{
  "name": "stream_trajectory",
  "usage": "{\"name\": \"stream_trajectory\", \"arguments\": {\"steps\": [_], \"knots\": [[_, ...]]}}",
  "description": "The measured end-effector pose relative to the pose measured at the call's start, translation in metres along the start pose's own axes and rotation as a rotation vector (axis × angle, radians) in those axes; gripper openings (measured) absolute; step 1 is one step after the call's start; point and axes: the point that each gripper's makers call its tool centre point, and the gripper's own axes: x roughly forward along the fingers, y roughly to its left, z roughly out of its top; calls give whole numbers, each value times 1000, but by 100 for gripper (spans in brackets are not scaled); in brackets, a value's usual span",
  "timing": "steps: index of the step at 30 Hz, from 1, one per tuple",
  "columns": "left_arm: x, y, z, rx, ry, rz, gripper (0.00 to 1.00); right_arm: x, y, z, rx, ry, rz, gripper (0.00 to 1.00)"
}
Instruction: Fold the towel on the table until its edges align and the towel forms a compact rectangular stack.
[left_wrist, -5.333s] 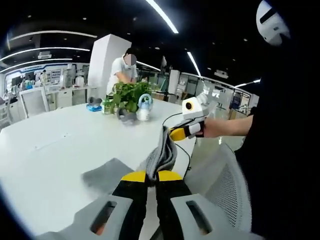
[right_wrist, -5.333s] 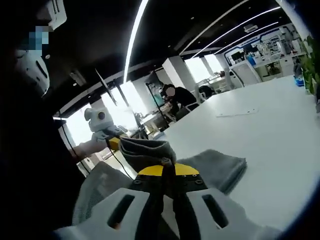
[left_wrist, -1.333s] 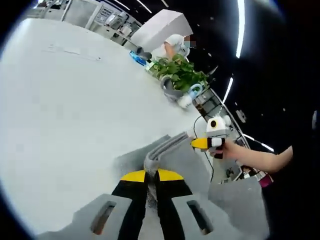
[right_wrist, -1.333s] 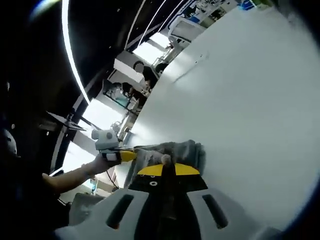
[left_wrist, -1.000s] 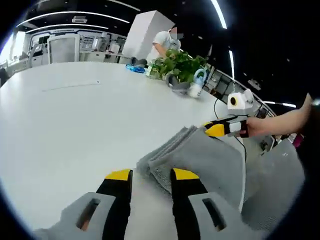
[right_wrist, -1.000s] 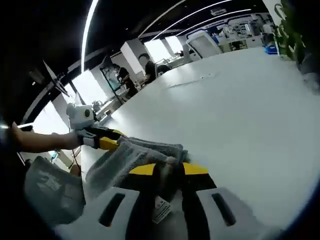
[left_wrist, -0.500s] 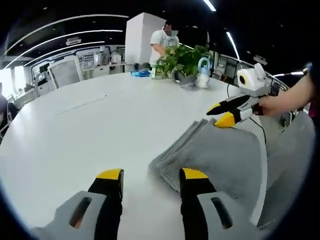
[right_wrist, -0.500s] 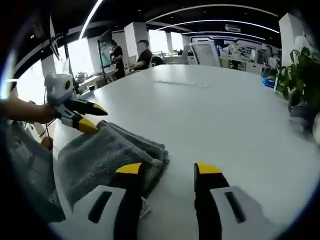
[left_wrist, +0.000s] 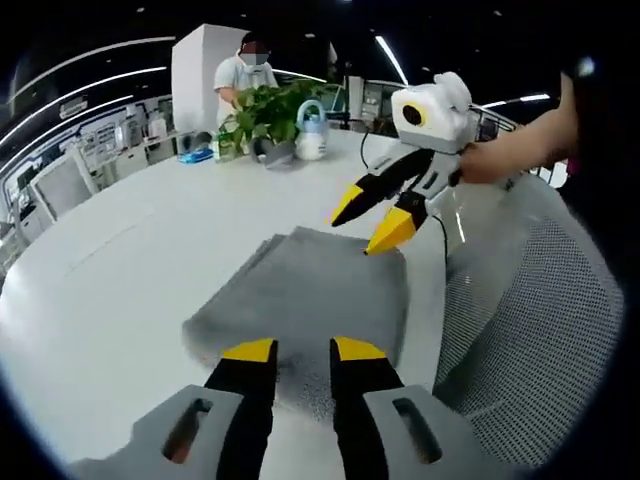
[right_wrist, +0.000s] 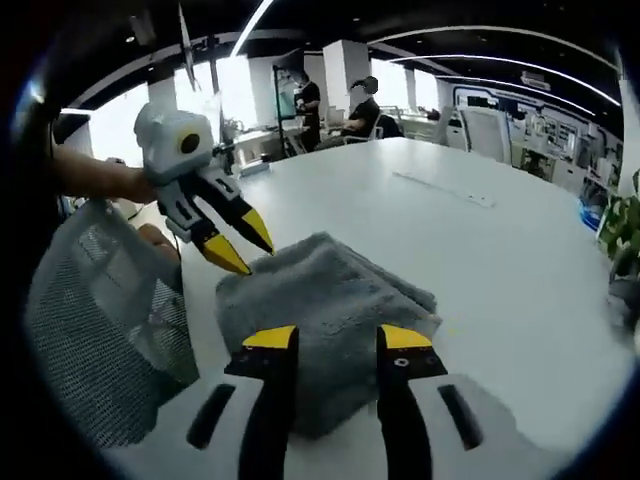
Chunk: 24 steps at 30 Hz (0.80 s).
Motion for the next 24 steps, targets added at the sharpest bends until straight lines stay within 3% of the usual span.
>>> {"name": "stream_trajectory", "arguments": {"steps": [3, 5, 8, 11, 24], "knots": [[7, 4, -24, 14, 110, 12, 23, 9, 6, -28, 63, 105, 22, 31], [16, 2, -29, 26, 106, 7, 24, 17, 5, -41, 23, 138, 21, 33], [20, 2, -32, 57, 122, 18, 24, 18, 1, -37, 65, 113, 22, 33], [20, 5, -32, 38, 118, 14, 24, 19, -1, -37, 97, 108, 33, 32], [29, 28, -25, -2, 71, 7, 24, 30, -22, -28, 87, 107, 12, 32]]}}
